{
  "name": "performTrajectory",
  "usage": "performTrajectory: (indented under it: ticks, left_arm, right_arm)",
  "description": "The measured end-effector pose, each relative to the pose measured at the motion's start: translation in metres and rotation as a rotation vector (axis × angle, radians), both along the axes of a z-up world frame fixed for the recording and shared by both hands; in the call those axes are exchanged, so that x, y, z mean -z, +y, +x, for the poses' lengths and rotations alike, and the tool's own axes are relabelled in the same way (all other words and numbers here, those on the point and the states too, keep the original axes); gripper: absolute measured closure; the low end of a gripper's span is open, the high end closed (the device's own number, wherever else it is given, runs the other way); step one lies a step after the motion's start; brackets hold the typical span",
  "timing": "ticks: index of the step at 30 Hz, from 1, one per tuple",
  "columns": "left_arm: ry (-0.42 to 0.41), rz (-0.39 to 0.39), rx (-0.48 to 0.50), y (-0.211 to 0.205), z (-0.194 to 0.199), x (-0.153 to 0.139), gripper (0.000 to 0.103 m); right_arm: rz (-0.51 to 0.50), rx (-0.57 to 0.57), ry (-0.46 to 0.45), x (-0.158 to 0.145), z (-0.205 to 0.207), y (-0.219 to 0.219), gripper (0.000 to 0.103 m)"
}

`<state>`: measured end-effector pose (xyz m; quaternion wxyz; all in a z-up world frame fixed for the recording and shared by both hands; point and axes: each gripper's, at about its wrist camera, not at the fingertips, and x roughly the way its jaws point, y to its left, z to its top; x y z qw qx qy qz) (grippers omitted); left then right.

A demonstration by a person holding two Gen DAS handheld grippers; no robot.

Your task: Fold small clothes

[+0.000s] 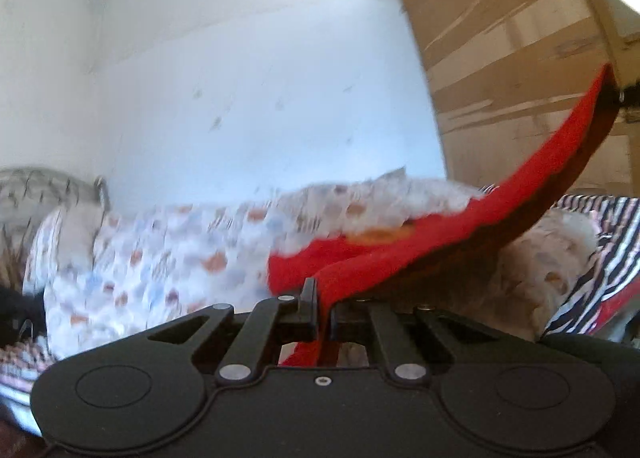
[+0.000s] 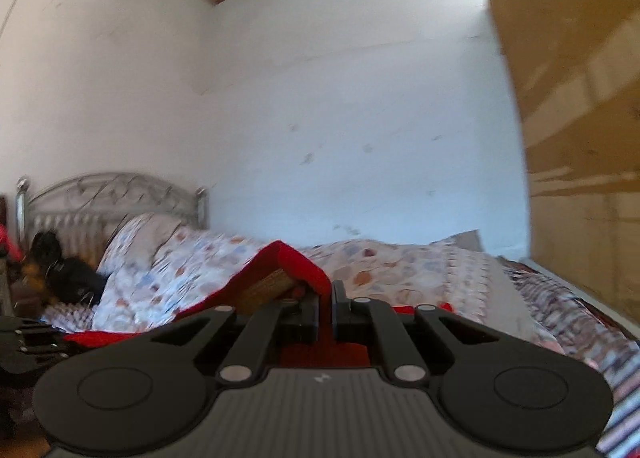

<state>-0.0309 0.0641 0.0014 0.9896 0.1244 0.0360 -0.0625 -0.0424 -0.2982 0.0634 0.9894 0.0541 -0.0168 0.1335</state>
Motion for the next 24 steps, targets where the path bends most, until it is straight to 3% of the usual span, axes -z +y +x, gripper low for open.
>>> performTrajectory:
  ticks: [5,11,18,21,24]
  left_arm:
    - [0.015,0.033,0.072,0.005,-0.031,-0.018,0.099]
    - [0.082,0.033,0.093,0.003,-0.064,-0.022,0.098]
    - [0.128,-0.046,0.112,0.006,-0.038,-0.028,0.098]
    - [0.086,0.011,0.102,-0.001,-0.014,-0.042,0.098]
    - [0.062,0.01,0.101,-0.005,0.015,-0.059,0.098]
  right_arm:
    - [0.085,0.033,-0.001,0.024,-0.045,-0.007,0.097]
    - [0.088,0.044,0.044,0.041,-0.075,-0.009,0.097]
    - [0.029,0.026,0.037,0.022,-0.038,-0.01,0.097]
    - [-0.029,0.023,0.011,0.004,-0.003,-0.005,0.097]
    - [-0.044,0.024,-0.004,-0.013,0.028,0.0,0.097]
